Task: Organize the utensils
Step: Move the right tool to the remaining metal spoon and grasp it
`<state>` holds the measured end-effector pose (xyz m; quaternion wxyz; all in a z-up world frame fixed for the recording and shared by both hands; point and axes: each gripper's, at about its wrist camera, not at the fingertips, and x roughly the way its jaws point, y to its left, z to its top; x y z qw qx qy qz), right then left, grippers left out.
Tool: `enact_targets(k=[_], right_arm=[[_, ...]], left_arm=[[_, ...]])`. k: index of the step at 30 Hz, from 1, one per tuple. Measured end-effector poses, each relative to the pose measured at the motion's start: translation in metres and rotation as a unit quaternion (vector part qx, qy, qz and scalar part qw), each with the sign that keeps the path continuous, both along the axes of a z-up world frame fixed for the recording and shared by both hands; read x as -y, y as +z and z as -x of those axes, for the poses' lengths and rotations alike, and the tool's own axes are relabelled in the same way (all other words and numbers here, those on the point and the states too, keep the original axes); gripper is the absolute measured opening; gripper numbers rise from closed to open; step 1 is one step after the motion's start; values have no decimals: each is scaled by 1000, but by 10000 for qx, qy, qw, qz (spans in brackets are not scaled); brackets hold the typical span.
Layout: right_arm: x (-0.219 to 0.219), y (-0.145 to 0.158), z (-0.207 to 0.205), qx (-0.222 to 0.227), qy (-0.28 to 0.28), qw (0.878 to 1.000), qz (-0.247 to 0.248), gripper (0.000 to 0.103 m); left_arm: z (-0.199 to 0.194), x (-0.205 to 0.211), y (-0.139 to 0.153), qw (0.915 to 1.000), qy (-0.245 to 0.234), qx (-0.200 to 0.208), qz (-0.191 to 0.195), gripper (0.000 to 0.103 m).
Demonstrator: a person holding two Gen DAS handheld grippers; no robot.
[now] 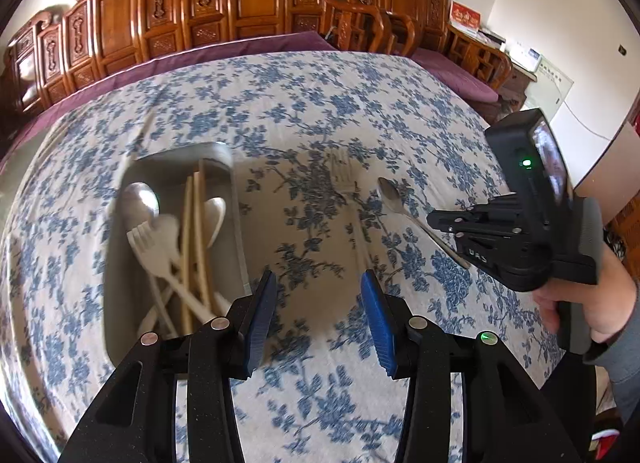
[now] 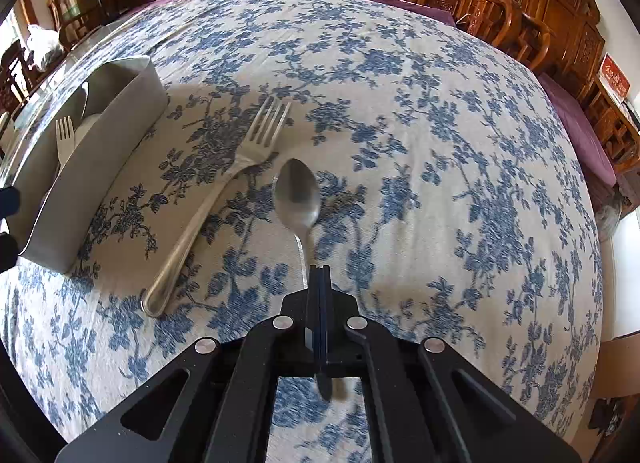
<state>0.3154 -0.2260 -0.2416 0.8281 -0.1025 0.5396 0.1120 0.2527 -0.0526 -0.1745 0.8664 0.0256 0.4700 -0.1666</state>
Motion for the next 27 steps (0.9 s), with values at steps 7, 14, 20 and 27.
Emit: enact_targets(k=[7, 14, 20, 27], right_arm=[[5, 6, 2, 58, 178, 9995, -246, 5], [-8, -5, -13, -10, 356, 9992, -197, 20], [-12, -11, -23, -149, 448, 9987, -171, 20], [-17, -12, -16, -121, 502, 9987, -25, 3]], left_arm=[[-11, 16, -12, 9999, -21, -105, -5, 42], [-17, 21, -18, 9999, 3, -159, -19, 42], [-19, 18, -17, 9999, 7, -149, 3, 42], [-22, 17, -19, 9998, 38, -174, 33, 42]])
